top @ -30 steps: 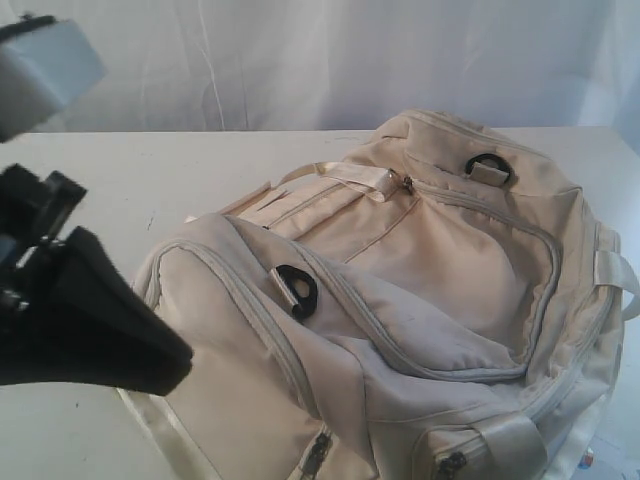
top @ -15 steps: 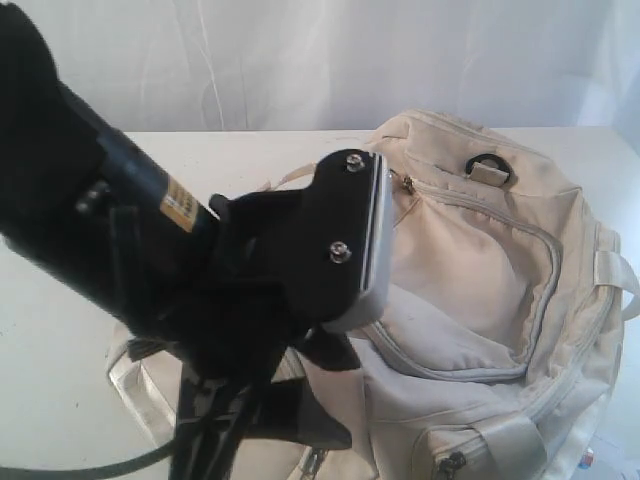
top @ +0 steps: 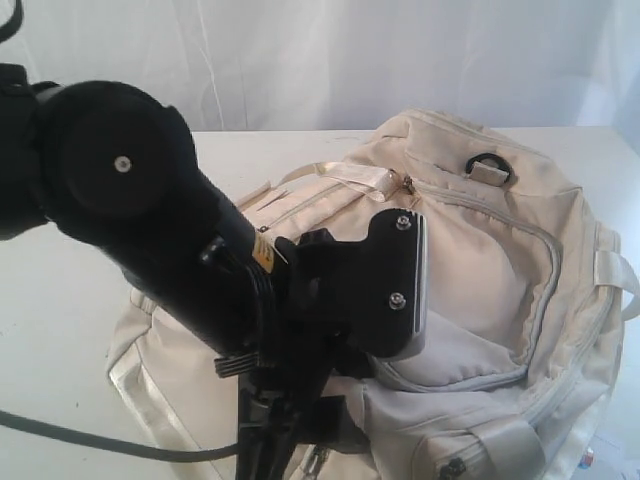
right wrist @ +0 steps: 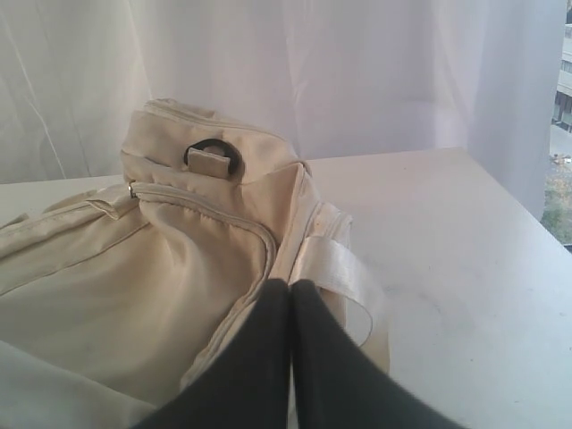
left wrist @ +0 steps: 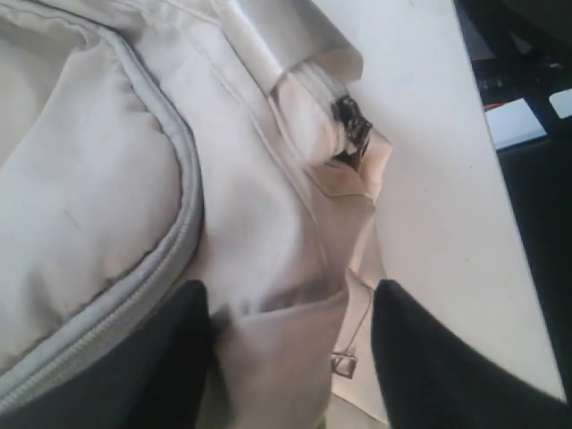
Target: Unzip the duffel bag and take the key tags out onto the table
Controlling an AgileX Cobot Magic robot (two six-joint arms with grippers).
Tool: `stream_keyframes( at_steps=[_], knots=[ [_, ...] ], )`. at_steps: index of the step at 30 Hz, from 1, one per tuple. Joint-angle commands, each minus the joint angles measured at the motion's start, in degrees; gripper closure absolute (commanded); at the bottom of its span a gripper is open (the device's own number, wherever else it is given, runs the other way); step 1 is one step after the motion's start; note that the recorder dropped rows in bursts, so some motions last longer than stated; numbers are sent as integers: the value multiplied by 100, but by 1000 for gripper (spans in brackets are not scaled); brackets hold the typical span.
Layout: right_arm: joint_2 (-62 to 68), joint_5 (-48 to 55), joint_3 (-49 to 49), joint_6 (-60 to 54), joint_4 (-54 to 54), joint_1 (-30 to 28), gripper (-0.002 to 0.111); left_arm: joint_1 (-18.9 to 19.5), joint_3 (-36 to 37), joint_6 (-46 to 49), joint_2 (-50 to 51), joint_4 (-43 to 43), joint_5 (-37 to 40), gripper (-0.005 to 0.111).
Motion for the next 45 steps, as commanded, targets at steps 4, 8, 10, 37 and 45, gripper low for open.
stream_keyframes(
  at_steps=[4, 8, 10, 37, 45],
  knots=[
    [-31, -48, 9, -1, -59, -4, 108, -52, -22, -52, 153, 283, 652, 92],
    [-31, -48, 9, -1, -59, -4, 108, -52, -22, -841, 141, 1184, 1215, 107],
    [-31, -48, 9, -1, -59, -4, 108, -52, -22, -1231, 141, 1723, 1587, 107],
    [-31, -2235, 9, 2846, -46, -4, 108, 954, 502, -2724, -147, 4673, 3472, 107],
    [-31, -847, -151, 3008, -46, -4, 108, 954, 502, -3696, -795, 4640, 2868, 107]
  ],
)
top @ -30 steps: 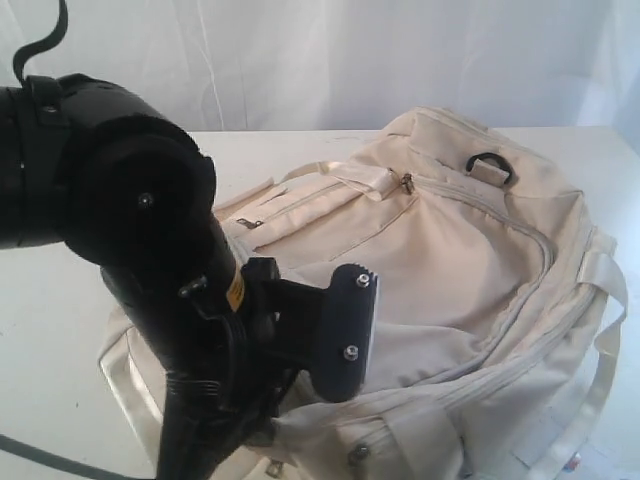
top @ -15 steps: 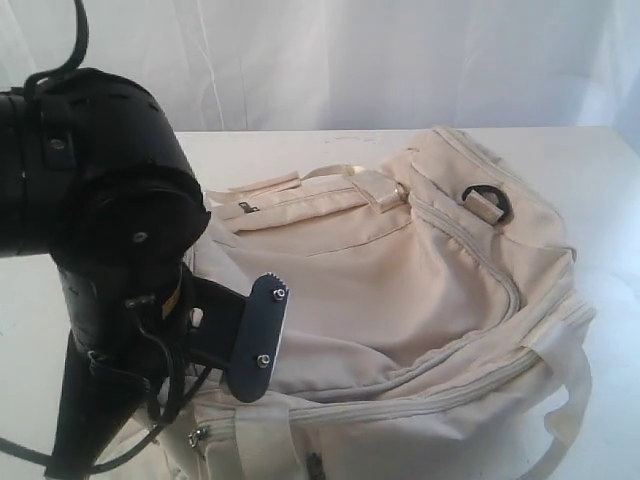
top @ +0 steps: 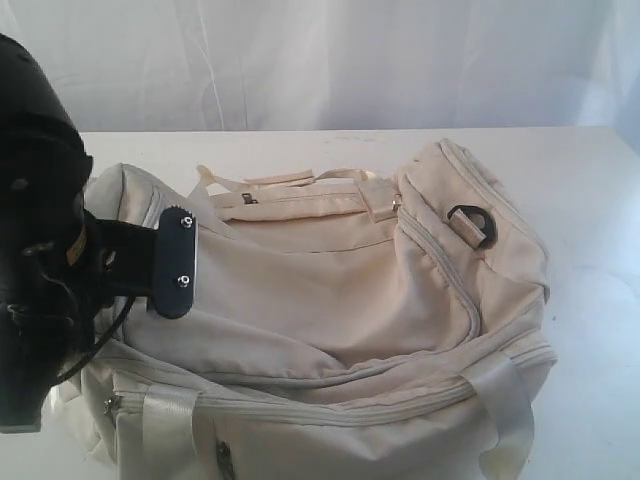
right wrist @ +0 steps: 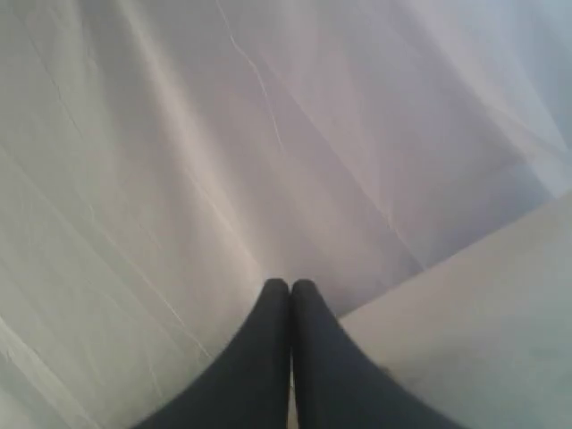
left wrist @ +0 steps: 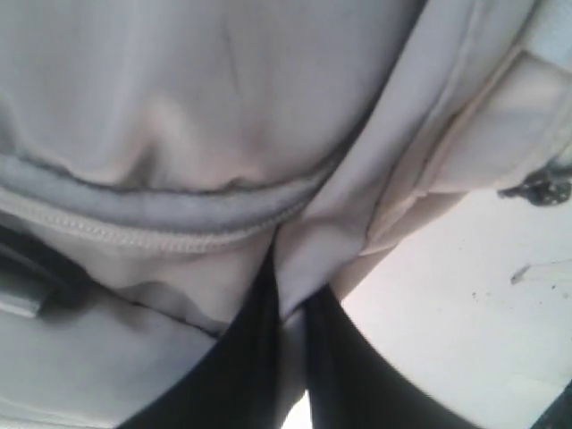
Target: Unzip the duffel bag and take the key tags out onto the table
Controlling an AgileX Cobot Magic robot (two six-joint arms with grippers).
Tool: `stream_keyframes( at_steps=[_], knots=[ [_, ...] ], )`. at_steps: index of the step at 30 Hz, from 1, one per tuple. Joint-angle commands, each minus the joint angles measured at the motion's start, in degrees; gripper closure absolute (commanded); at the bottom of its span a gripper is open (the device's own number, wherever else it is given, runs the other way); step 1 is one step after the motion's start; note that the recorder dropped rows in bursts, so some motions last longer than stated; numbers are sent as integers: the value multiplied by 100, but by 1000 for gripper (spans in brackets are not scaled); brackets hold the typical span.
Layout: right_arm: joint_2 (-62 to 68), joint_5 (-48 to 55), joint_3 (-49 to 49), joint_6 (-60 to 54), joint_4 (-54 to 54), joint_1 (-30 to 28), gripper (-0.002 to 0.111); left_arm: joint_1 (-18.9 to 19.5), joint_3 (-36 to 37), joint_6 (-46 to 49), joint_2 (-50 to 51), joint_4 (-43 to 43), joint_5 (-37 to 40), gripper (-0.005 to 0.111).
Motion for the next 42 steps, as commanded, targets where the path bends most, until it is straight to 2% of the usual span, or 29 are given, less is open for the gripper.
stream_keyframes(
  at_steps=[1, 9, 12, 14, 18, 21, 25, 33, 42],
  knots=[
    [-31, 1128, -317, 15, -46, -4, 108, 43, 51, -619, -280, 212, 124, 107],
    [638, 2690, -1402, -492, -46, -2, 108, 43, 51, -714, -689, -262, 172, 107],
    [1204, 3101, -1843, -1201, 141, 30, 108, 43, 51, -729, -841, -516, 188, 103],
    [1651, 3354, -2165, -1754, 487, 97, 108, 43, 51, -863, -888, -580, 241, 91],
    [2543, 3624, -2747, -3153, 1685, 237, 108, 43, 51, -1174, -893, -580, 353, 54],
    [3273, 3793, -3218, -4528, 2598, 328, 108, 43, 51, -1447, -893, -661, 438, 41],
    [4288, 4466, -3994, -5547, 3150, 404, 108, 43, 51, -1448, -893, -893, 356, 41],
    [7028, 5894, -6244, -5817, 3173, 464, 108, 43, 51, -1459, -893, -1416, 36, 47],
    [9114, 5816, -8164, -5921, 3097, 1195, 108, 43, 56, -1533, -893, -1532, -85, 47]
  ],
)
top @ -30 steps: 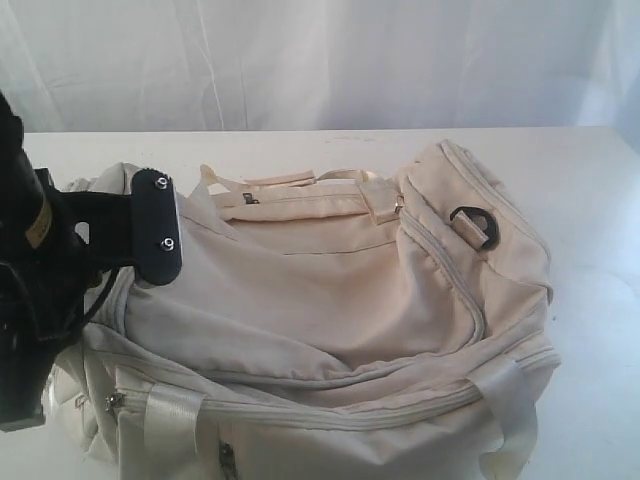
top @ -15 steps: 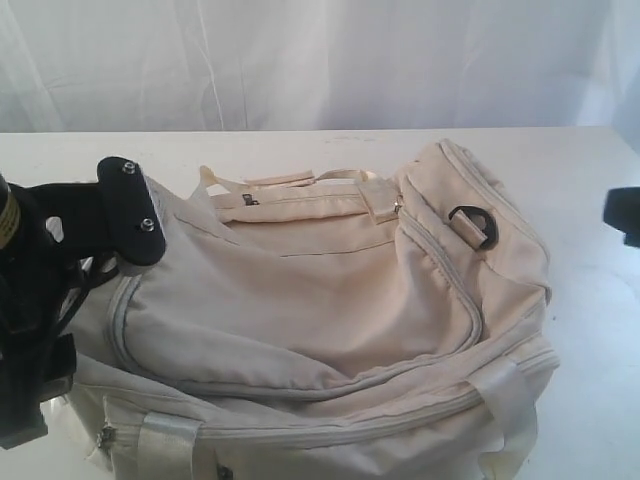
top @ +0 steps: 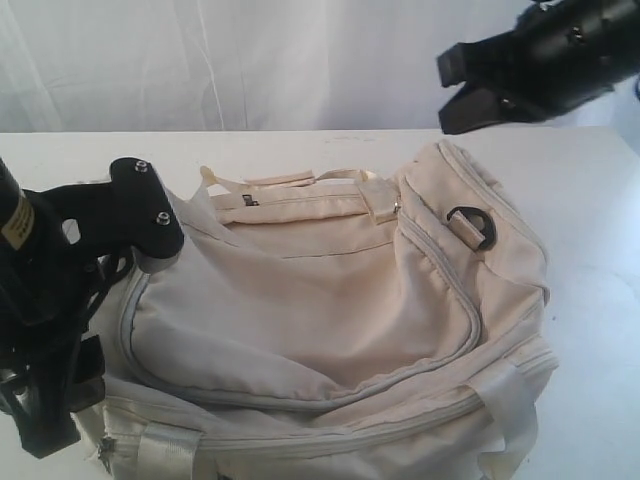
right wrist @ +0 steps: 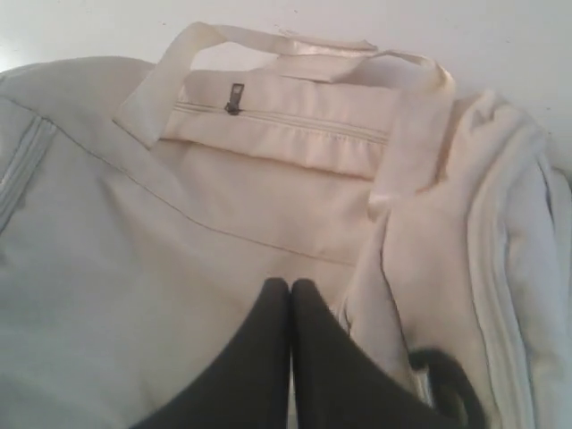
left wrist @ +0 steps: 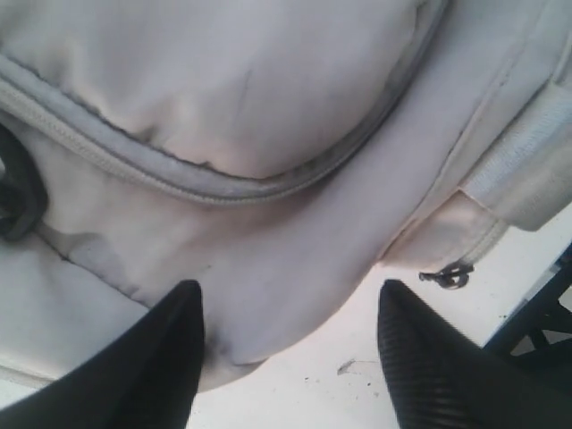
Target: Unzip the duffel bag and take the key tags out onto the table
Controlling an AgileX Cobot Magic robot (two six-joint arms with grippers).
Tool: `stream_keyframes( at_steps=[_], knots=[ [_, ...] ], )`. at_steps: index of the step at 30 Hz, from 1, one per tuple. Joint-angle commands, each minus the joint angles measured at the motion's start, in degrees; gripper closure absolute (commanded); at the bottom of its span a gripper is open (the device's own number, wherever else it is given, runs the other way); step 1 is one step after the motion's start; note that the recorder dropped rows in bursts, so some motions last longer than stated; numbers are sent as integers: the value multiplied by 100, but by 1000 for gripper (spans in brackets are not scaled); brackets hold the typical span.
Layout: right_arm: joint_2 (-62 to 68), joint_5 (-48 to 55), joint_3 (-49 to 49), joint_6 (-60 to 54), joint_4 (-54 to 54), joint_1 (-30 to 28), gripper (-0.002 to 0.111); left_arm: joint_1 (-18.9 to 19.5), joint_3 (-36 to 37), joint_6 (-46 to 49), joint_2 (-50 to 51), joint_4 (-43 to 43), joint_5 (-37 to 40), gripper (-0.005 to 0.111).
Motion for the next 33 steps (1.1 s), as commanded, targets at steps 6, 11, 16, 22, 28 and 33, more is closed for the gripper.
stream_keyframes(
  at_steps=[6, 11, 16, 22, 28, 33],
  knots=[
    [1755, -187, -1356, -51, -286, 632, 108, 10, 34, -124, -61, -157, 75, 47],
    [2332, -173, -1653, 200, -323, 670, 108, 10, 34, -130, -61, -178, 26, 47],
    [2682, -93, -1862, 210, -358, 670, 108, 10, 34, -141, -61, -177, 0, 47],
    [2992, 4, -2254, 647, -1059, 670, 108, 10, 34, -141, -61, -177, -10, 47],
    [3236, 339, -2503, 1440, -2145, 670, 108, 10, 34, -141, -61, -177, -10, 47],
    [3241, 339, -2728, 1411, -1587, 670, 108, 10, 34, -141, -61, -177, -22, 47]
  ],
)
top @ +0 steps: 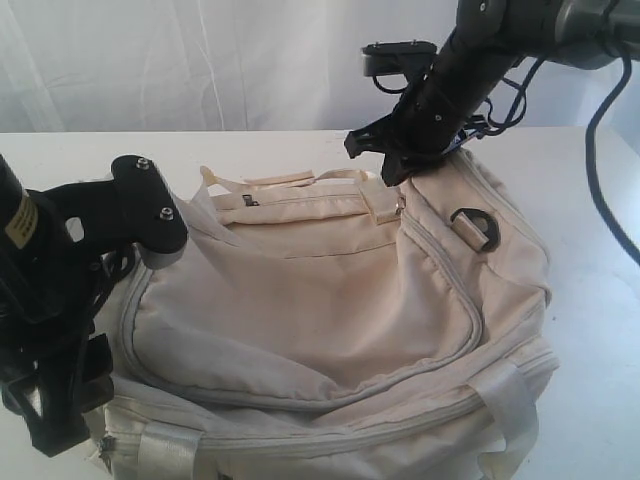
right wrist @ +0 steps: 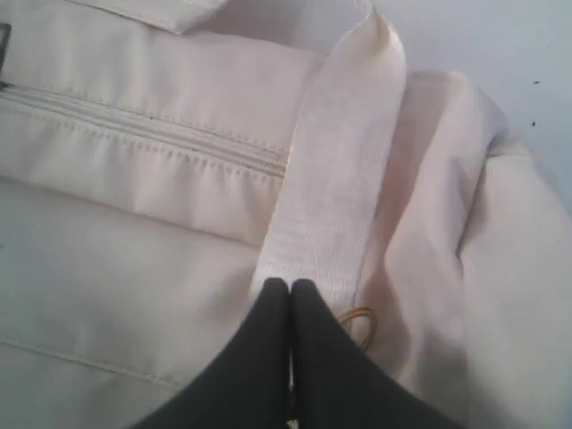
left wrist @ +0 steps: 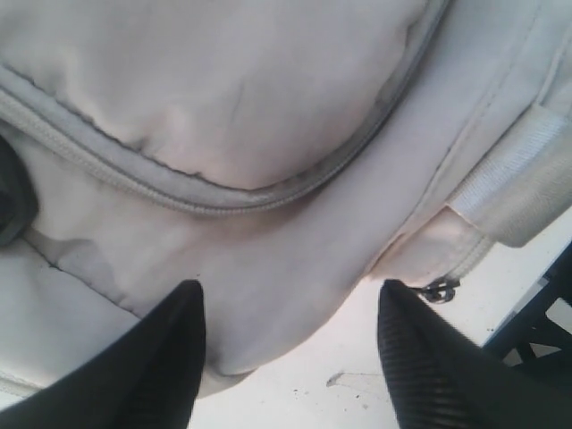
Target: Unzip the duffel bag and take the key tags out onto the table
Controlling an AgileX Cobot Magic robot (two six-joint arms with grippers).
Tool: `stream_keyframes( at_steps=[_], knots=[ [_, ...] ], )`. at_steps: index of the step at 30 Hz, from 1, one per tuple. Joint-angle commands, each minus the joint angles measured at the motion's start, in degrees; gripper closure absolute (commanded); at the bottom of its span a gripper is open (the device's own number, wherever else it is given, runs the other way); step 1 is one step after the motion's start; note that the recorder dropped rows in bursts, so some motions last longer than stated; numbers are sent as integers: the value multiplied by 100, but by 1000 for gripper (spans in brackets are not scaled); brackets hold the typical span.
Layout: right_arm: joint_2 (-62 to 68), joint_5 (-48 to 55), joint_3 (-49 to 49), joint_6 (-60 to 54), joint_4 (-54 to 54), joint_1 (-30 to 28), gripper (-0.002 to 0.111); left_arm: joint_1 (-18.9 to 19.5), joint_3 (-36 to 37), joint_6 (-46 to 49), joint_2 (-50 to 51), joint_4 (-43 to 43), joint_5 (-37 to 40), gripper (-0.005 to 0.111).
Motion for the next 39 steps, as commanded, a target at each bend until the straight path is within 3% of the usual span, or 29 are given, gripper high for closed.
stream_keyframes(
  at_steps=[1, 4, 8, 11, 15, 18, 21, 31, 34, 37, 39],
  knots=[
    [-9, 33, -303, -131, 627, -6, 108, 10, 34, -59, -61, -87, 69, 47],
    [-1, -21, -570, -487, 996, 26, 108, 10, 34, -70, -61, -87, 69, 47],
    [220, 58, -833, -484, 607, 110, 104, 10, 34, -75, -61, -87, 69, 47],
    [449, 131, -850, -391, 458, 136, 91, 10, 34, -74, -61, -99, 69, 47],
    [691, 158, -850, -391, 339, 136, 66, 10, 34, -74, -61, -99, 69, 47],
    [834, 172, -860, -59, -216, 136, 58, 10, 34, -74, -61, -111, 69, 47],
    [928, 172, -860, 246, -741, 136, 58, 10, 34, -74, -61, -122, 69, 47],
    [1246, 340, -860, 258, -533, 136, 62, 10, 34, -74, -61, -138, 69, 47],
    [1219, 288, -860, 327, -533, 136, 80, 10, 34, -74, -61, -138, 69, 47],
    [1058, 167, -945, 306, -533, 136, 108, 10, 34, -74, -61, -138, 69, 47],
    [881, 55, -1036, 317, -508, 136, 108, 10, 34, -74, -61, -138, 69, 47]
  ],
)
